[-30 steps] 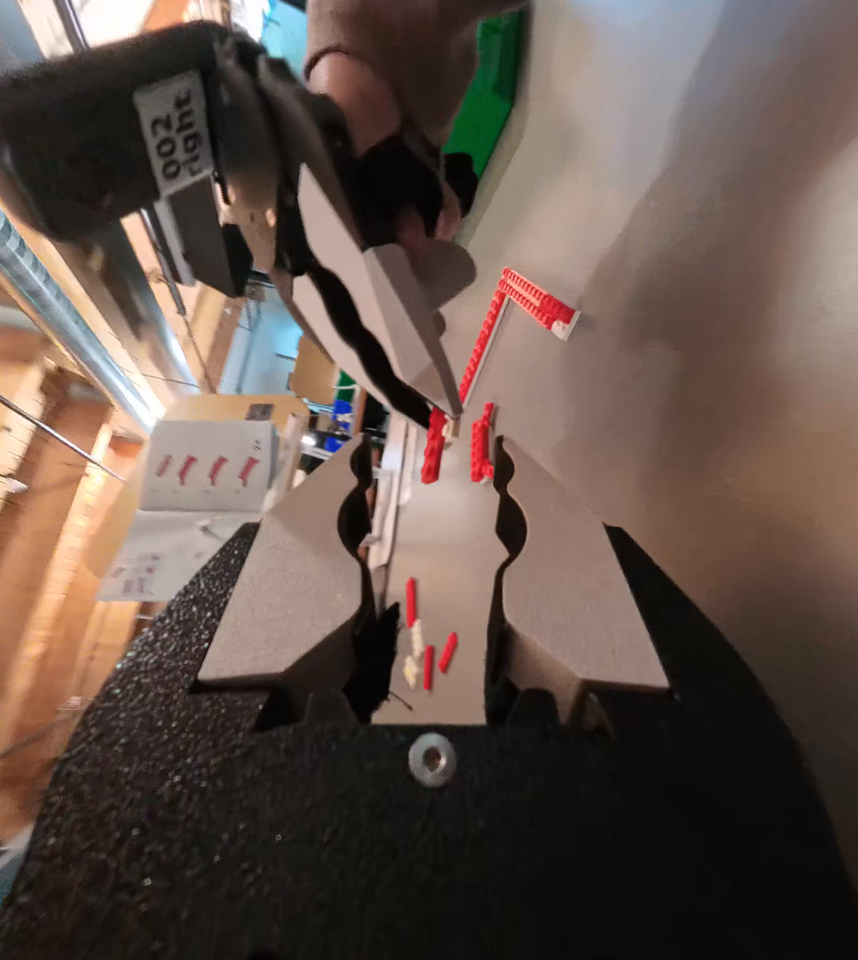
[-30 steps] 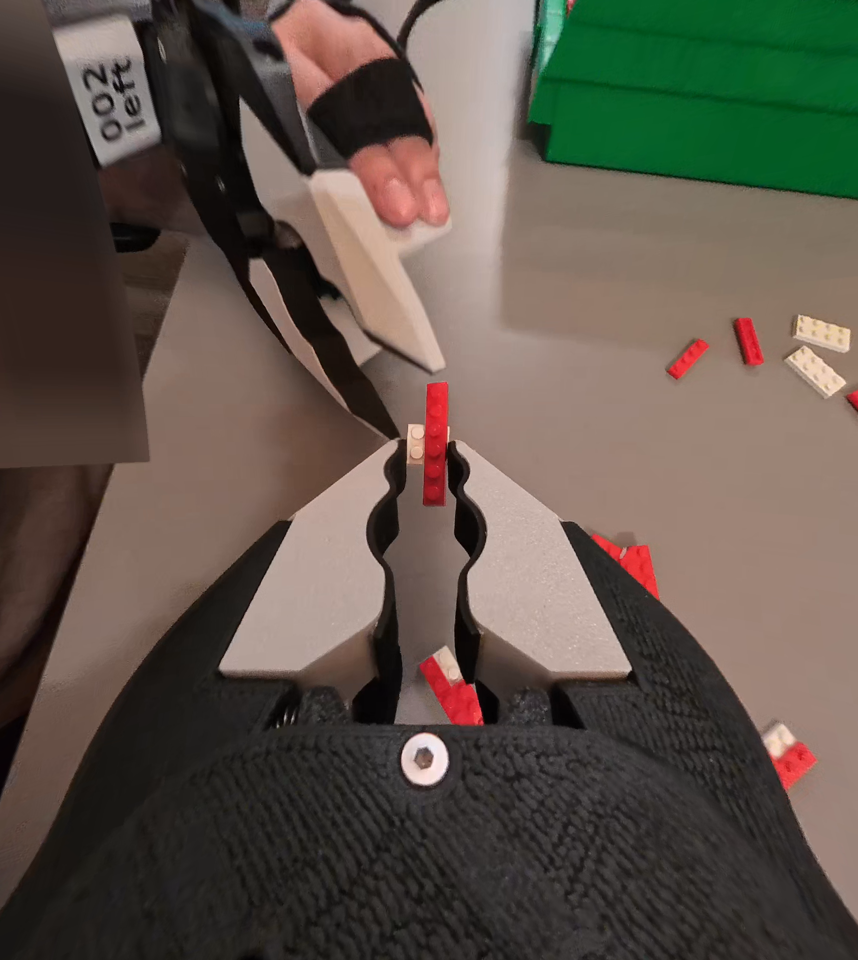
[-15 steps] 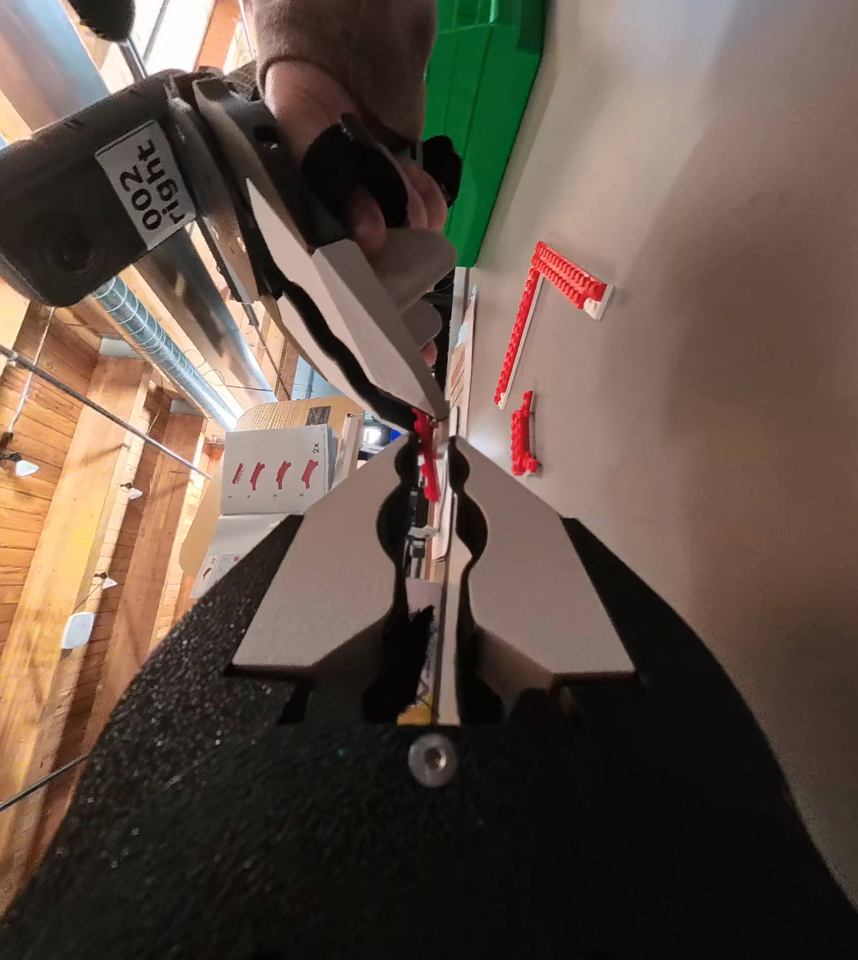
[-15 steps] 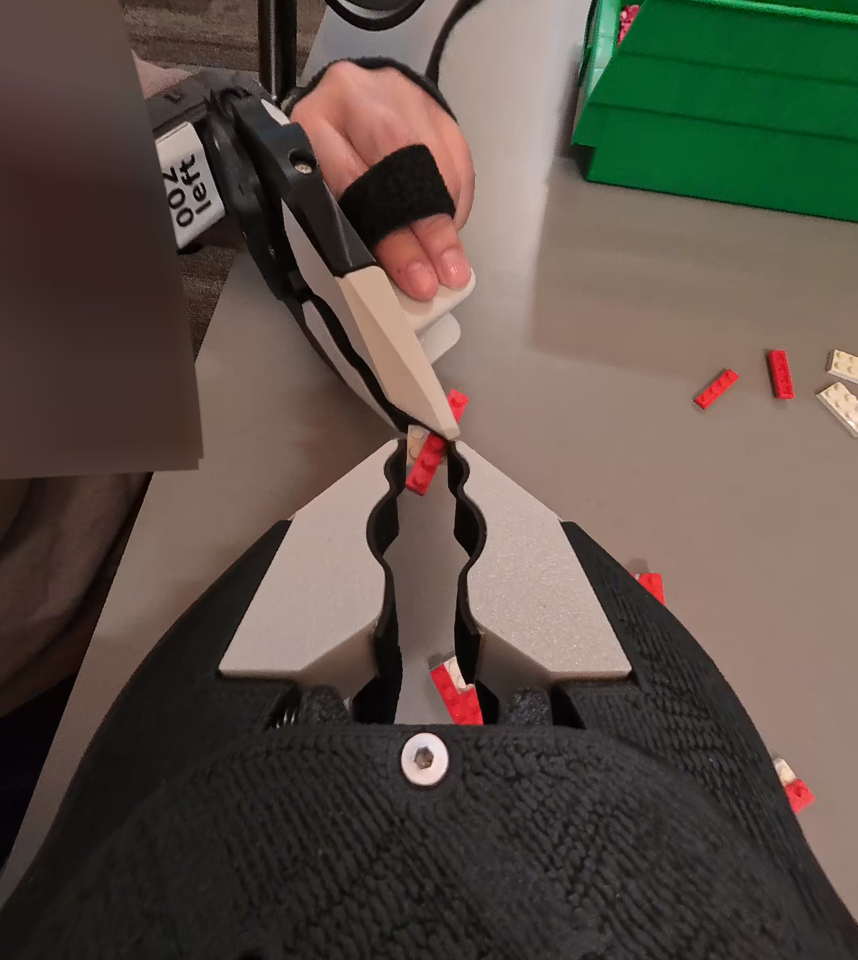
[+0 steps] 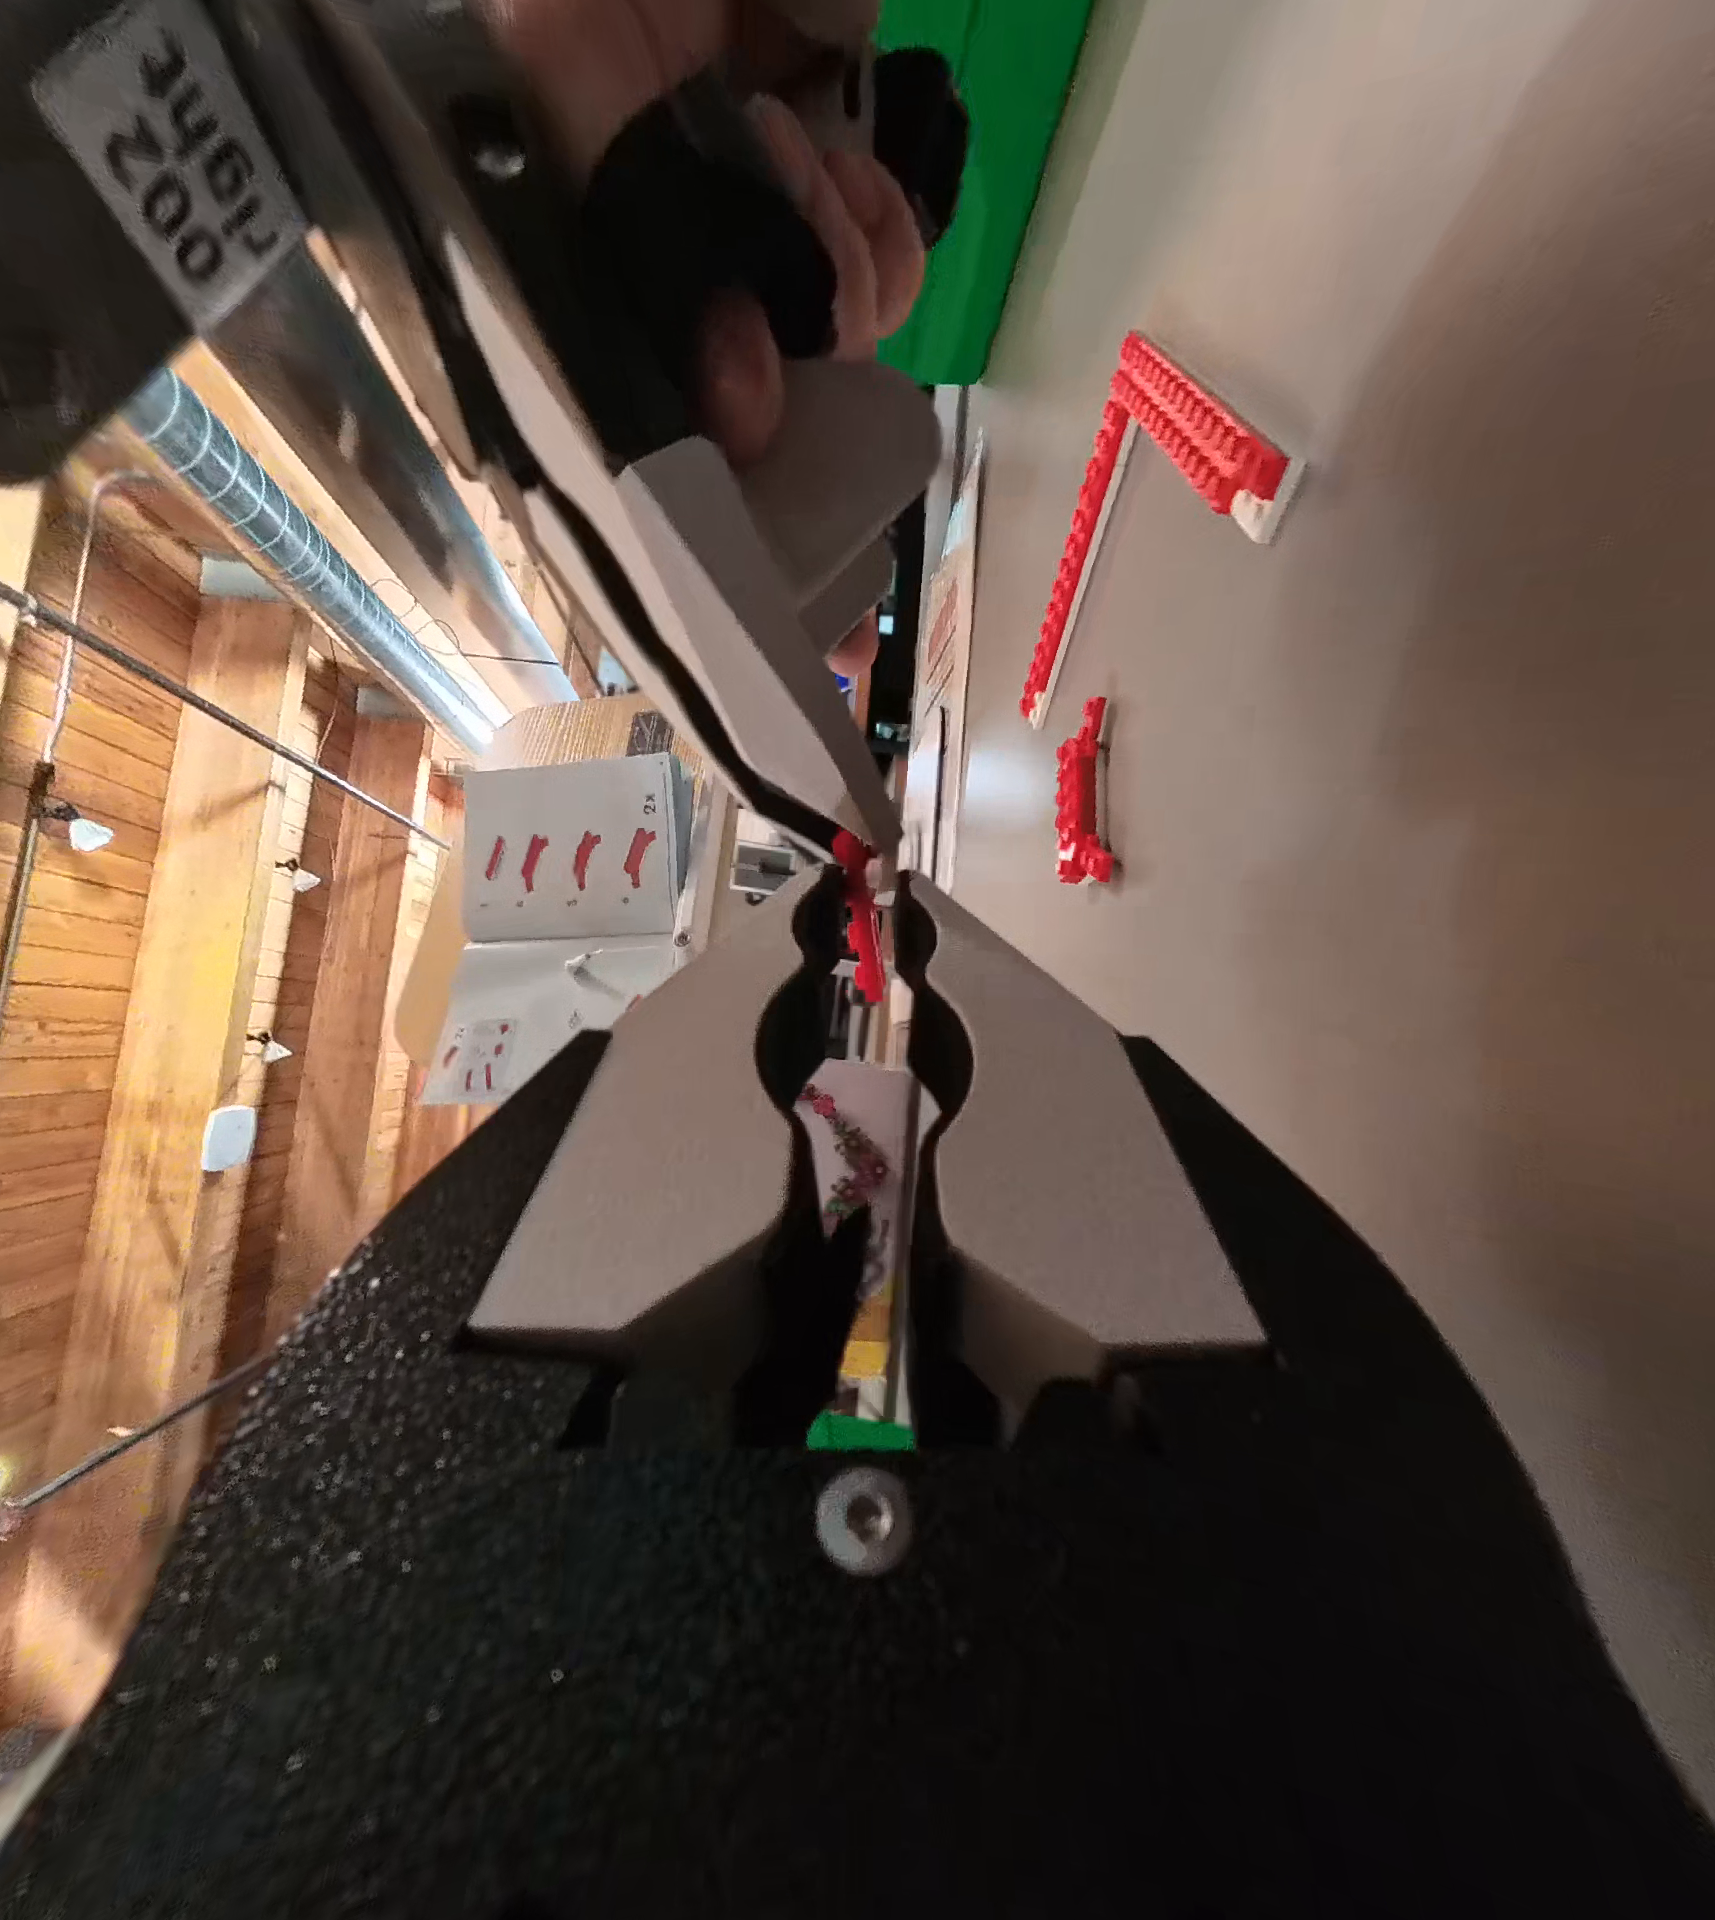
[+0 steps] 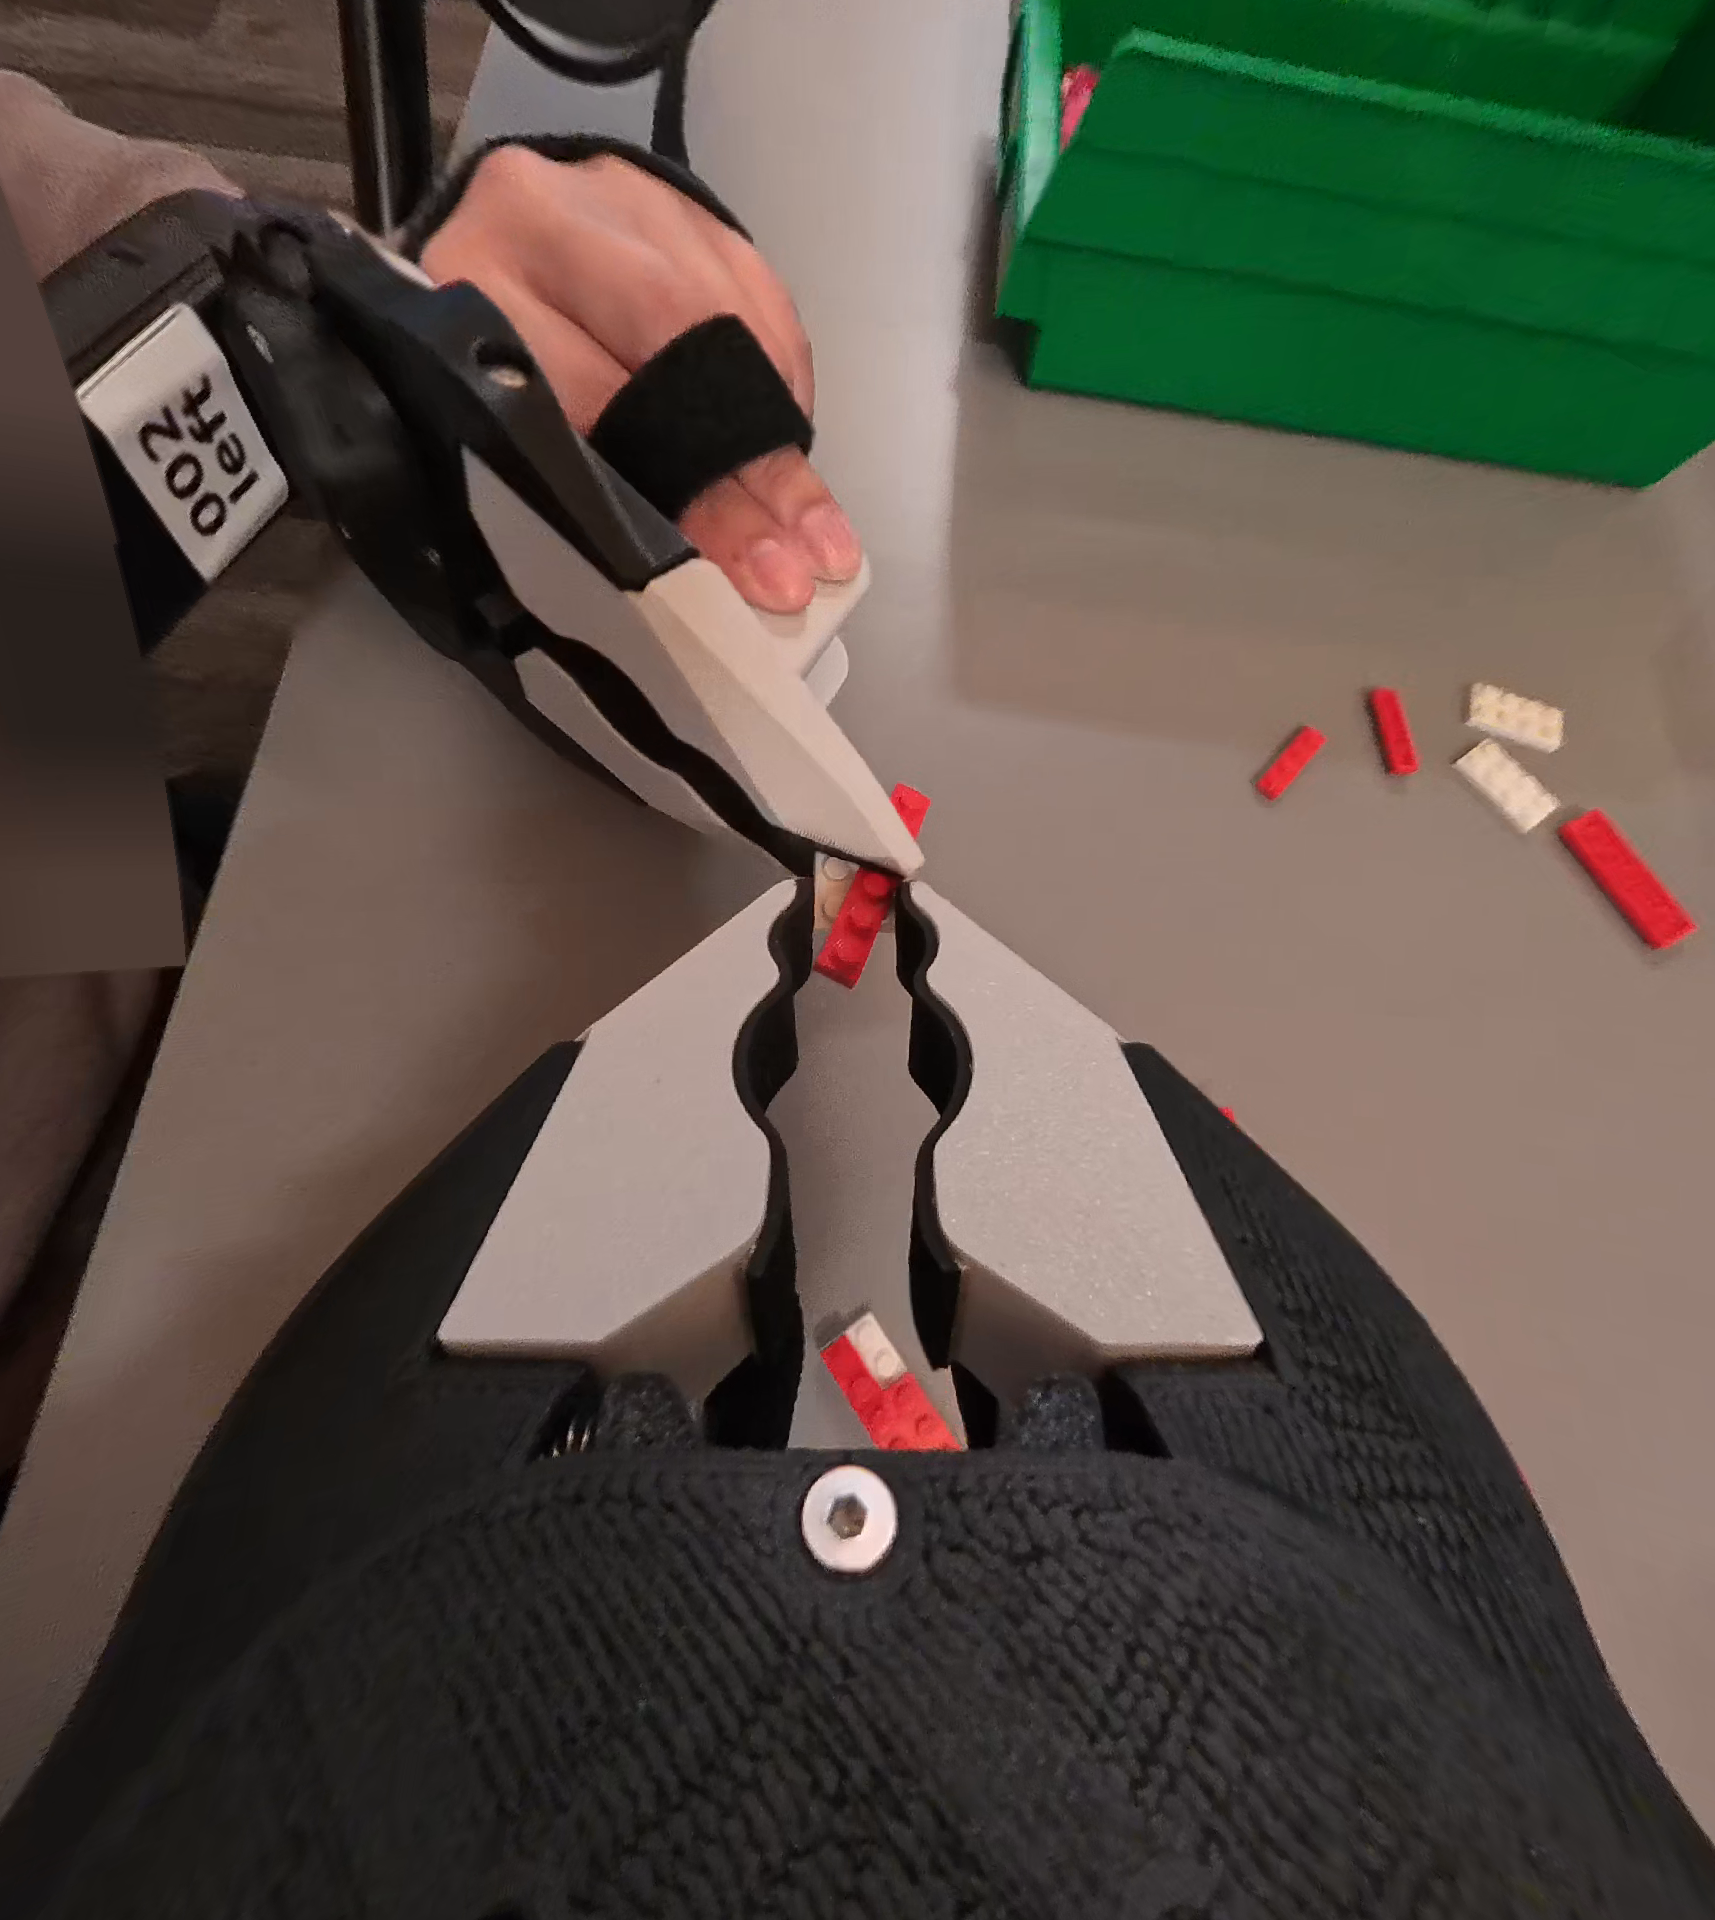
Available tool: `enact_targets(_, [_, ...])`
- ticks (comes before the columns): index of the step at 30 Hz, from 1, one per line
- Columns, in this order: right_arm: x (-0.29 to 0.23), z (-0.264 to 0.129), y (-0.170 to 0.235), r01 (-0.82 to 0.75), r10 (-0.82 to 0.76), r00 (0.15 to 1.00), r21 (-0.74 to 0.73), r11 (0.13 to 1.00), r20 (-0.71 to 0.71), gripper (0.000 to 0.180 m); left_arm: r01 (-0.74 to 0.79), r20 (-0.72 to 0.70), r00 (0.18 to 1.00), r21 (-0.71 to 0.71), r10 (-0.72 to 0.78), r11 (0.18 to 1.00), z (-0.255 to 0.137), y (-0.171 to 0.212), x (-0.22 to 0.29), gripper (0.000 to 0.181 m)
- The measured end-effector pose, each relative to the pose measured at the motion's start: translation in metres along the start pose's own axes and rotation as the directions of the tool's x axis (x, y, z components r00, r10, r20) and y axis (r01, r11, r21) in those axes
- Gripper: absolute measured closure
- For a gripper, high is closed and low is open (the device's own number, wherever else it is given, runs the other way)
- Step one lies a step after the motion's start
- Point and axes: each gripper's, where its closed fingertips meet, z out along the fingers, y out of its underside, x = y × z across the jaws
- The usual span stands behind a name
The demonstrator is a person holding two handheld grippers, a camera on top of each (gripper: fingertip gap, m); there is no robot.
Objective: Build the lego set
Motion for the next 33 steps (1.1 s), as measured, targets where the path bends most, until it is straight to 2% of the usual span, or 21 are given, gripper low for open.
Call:
enact_targets(2, [0.001,-0.004,-0.006,0.052,-0.050,0.997,0.032,0.998,-0.054,0.166,0.037,0.011,0.999,0.002,-0.037,0.999,-0.001,0.002,-0.006,0.174])
enact_targets(5, [0.006,-0.012,-0.016,0.087,-0.074,0.985,0.081,0.993,-0.155,0.155,0.080,0.030,0.996,-0.010,-0.079,0.997,-0.003,0.008,-0.015,0.174])
enact_targets(9, [0.012,-0.021,-0.027,0.020,0.033,0.975,0.233,0.972,-0.221,0.140,0.158,0.105,0.982,0.019,-0.159,0.987,-0.008,0.009,-0.035,0.174])
enact_targets(13, [0.006,-0.025,-0.046,-0.092,0.181,0.972,0.464,0.881,-0.150,0.141,0.284,0.161,0.941,0.098,-0.297,0.954,-0.016,0.003,-0.060,0.174])
enact_targets(17, [0.005,-0.039,-0.074,-0.092,0.255,0.953,0.642,0.761,-0.165,0.153,0.395,0.177,0.890,0.159,-0.420,0.905,-0.022,0.001,-0.080,0.174])
enact_targets(20, [0.003,-0.040,-0.086,-0.105,0.280,0.947,0.672,0.733,-0.157,0.151,0.444,0.185,0.860,0.185,-0.475,0.877,-0.026,0.000,-0.090,0.174])
enact_targets(23, [0.000,-0.041,-0.095,-0.103,0.283,0.948,0.700,0.706,-0.146,0.161,0.493,0.183,0.829,0.208,-0.529,0.845,-0.028,0.000,-0.097,0.174])
enact_targets(26, [0.000,-0.043,-0.101,-0.086,0.286,0.945,0.719,0.689,-0.161,0.163,0.519,0.181,0.810,0.225,-0.559,0.825,-0.030,0.000,-0.102,0.174])
enact_targets(33, [0.002,-0.045,-0.108,0.015,0.264,0.920,0.698,0.716,-0.290,0.163,0.577,0.172,0.765,0.245,-0.621,0.779,-0.032,0.003,-0.107,0.174])
